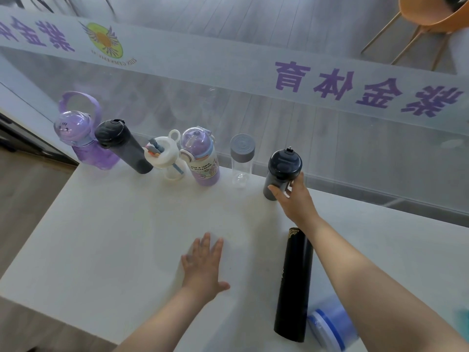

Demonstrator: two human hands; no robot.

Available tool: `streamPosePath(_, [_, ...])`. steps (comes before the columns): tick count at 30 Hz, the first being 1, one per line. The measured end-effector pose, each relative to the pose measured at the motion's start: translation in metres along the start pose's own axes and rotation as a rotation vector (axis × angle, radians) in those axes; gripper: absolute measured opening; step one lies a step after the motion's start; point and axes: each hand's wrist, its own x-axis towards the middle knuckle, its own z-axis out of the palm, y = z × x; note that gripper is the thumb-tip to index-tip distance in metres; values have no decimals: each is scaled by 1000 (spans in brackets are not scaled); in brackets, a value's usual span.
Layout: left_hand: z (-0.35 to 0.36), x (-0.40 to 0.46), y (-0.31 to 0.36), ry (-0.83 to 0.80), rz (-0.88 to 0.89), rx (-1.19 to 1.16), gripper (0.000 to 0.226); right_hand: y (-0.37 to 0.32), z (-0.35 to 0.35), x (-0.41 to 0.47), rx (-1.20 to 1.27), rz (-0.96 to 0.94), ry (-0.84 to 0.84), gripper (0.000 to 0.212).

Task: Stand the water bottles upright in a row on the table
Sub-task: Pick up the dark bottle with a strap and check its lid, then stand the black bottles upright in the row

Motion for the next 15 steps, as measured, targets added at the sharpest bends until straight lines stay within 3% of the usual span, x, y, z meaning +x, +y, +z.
streamPosePath(3, [-1,-1,0,-4,2,-9,112,-1,-1,-2,-37,8,1,62])
streamPosePath(9, [-1,-2,0,4,0,-13,111,11,-10,-15,-158,54,-34,93])
streamPosePath(15, [3,-3,-3,55,31,-39,108,21,-32,-64,-266,49,-32,72])
